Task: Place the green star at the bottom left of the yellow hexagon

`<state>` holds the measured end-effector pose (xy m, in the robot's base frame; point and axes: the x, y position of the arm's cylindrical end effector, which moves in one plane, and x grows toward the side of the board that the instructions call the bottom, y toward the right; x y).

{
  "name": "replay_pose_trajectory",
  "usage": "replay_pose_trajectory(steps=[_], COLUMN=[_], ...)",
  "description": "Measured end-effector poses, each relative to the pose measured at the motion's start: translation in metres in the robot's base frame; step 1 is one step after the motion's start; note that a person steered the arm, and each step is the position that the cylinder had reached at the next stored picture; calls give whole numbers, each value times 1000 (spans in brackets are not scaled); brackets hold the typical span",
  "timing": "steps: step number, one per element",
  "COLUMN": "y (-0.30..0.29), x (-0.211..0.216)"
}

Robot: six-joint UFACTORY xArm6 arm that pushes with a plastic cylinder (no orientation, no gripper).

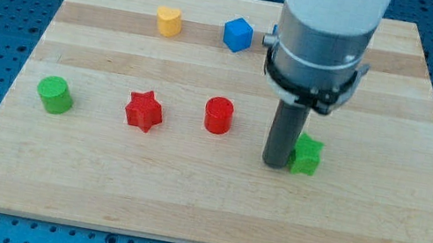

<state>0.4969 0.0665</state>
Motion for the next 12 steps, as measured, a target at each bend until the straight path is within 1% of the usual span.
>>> replay_pose_trajectory(steps=[1,2,3,4,5,6,7,8,9,10,11,12], y=[27,33,18,39,70,84,88,101,95,95,110,118], x=[-24,-2,27,24,-9,-28,11,5,-35,-60,-36,-23])
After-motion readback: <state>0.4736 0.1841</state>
